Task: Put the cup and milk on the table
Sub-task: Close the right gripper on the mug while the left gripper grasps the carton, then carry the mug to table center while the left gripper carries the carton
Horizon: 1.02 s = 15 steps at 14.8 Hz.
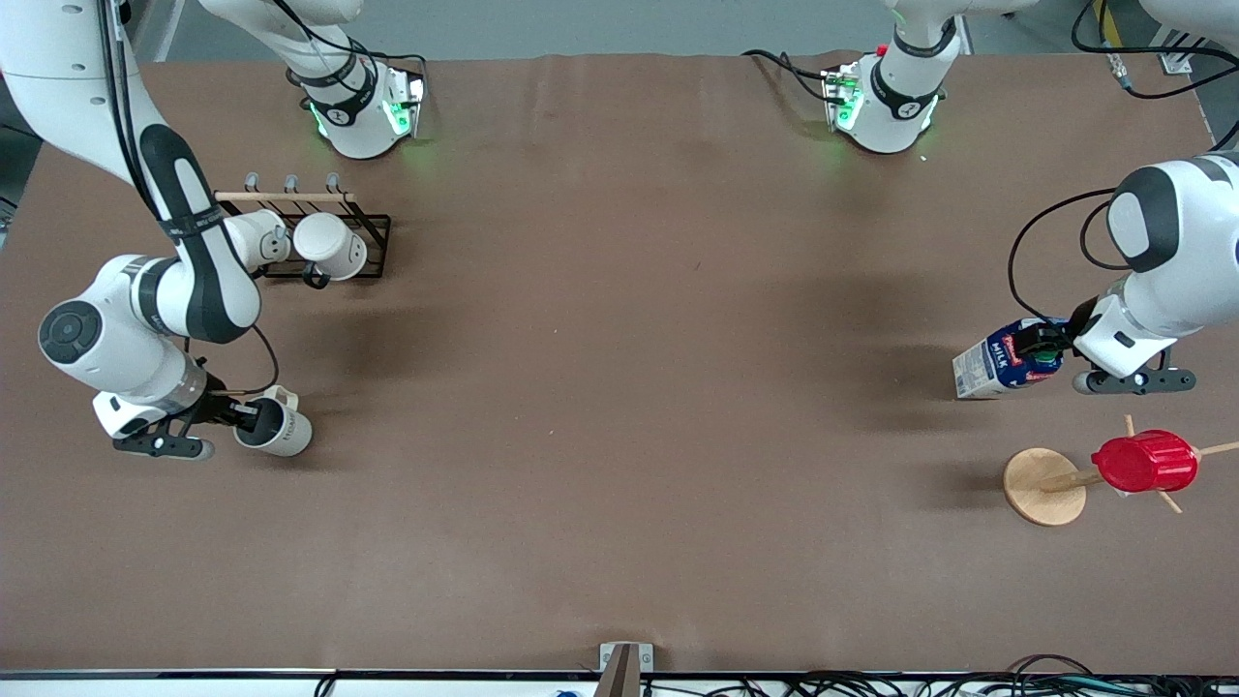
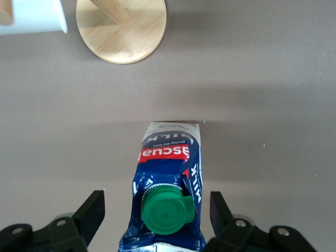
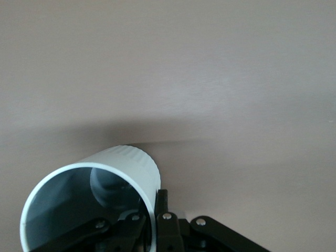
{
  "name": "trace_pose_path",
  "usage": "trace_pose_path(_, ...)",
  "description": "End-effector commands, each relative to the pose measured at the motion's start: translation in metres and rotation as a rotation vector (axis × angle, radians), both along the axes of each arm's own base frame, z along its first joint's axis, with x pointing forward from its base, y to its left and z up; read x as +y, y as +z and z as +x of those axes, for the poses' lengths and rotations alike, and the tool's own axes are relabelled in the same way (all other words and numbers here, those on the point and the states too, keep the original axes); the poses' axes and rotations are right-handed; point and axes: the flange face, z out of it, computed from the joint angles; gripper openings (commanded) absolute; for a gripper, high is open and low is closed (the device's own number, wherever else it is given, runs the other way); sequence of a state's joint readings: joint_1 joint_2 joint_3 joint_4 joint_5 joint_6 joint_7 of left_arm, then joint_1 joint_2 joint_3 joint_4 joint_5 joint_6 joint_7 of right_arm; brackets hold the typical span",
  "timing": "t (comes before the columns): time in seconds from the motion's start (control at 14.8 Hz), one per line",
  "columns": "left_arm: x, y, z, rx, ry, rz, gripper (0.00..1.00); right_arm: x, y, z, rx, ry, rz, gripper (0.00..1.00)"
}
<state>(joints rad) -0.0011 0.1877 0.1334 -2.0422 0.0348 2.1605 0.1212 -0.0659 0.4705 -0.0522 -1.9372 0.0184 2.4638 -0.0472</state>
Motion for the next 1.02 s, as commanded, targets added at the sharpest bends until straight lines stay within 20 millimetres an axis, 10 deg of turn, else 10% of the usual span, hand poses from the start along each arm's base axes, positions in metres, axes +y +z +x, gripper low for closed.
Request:
trace_pose_path(0.0, 0.001, 0.004, -0.006, 0.004, -0.018, 0.01, 0.68, 0.06, 0.072, 0.019, 0.026, 0.052, 0.048, 0.0)
trace_pose_path(0.2, 0.001, 0.007, -0.006, 0.001, -0.019, 0.01, 0.28, 0.138, 0.119, 0.031, 0.078, -0.01, 0.081, 0.0)
trace_pose_path(0.41, -0.005, 0.019, -0.003, -0.016, -0.036, 0.011, 0.01, 0.23, 0.126, 0.018, 0.077, -0.022, 0.114, 0.0)
trace_pose_path(0.95, -0.042, 0.105, 0.033, -0.011, -0.078, 0.007, 0.0, 0.466, 0.088, -0.039, 0.017, 0.015, -0.003, 0.0)
